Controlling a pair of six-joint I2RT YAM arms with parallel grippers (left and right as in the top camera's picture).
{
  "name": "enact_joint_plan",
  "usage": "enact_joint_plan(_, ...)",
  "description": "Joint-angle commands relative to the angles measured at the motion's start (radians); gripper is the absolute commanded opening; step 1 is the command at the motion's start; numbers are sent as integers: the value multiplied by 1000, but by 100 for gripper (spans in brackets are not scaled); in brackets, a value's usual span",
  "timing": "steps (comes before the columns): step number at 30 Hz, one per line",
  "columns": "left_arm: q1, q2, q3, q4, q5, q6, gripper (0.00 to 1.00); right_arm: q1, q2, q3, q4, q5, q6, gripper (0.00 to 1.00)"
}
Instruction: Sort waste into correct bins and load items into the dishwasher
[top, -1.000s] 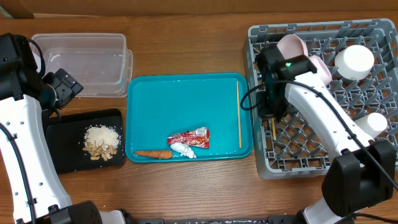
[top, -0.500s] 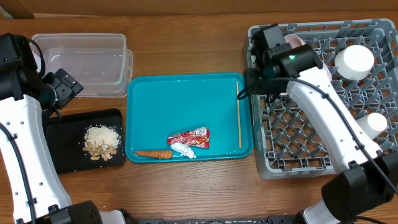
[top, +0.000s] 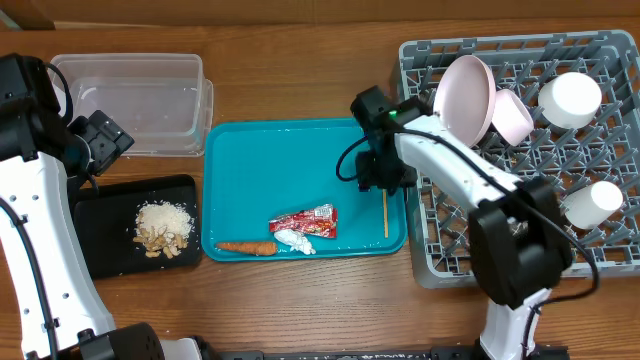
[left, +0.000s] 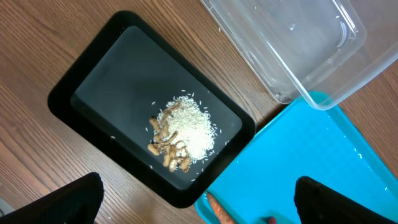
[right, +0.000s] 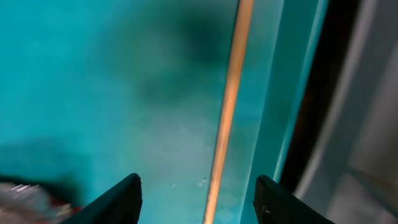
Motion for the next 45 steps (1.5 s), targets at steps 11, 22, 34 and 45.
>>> enact_joint_plan(11, -1, -4, 13, -6, 2, 19, 100, 1, 82, -63, 25, 11, 24, 36)
enact_joint_plan(22, -1, -4, 13, -6, 3, 19, 100, 1, 58, -46, -17, -80, 24, 4)
enact_joint_plan(34, -18, -4, 13, -6, 52, 20, 100, -125, -335, 100, -156, 52, -174, 4)
enact_joint_plan(45, -227, -4, 13, 35, 55, 20, 100, -224, -311, -116, -132, 68, -263, 4)
